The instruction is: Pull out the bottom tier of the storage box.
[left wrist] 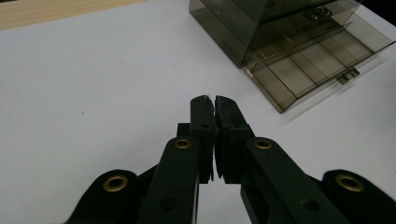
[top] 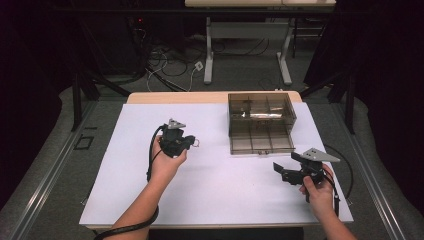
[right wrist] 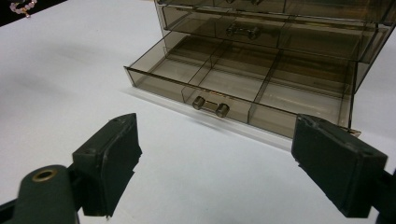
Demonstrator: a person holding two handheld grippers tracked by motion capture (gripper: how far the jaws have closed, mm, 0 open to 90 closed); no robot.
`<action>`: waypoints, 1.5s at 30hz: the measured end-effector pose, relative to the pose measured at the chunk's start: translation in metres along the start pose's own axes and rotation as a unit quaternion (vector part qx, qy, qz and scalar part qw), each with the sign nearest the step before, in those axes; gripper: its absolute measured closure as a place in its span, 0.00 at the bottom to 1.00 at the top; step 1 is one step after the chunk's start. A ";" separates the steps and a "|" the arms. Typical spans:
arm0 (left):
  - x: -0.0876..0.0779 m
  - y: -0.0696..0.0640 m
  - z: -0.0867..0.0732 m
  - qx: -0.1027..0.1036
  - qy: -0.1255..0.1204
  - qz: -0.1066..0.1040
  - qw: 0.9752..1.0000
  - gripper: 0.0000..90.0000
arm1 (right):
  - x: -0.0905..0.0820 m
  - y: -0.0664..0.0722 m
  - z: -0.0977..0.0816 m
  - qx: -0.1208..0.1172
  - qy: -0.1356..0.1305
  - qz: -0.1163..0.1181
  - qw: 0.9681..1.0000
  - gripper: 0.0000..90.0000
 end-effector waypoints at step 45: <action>0.054 -0.040 0.046 0.010 -0.053 -0.044 0.998 0.97 | -0.005 -0.003 -0.003 0.005 -0.008 -0.009 1.000 0.16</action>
Point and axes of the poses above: each handheld gripper's, and its own axes: x roughly forward along the jaws, z roughly out of its top, y roughly to its left, the point moved 3 cm from there along x, roughly forward along the jaws, and after that the axes turned 15 degrees about -z, right-handed, at the moved point
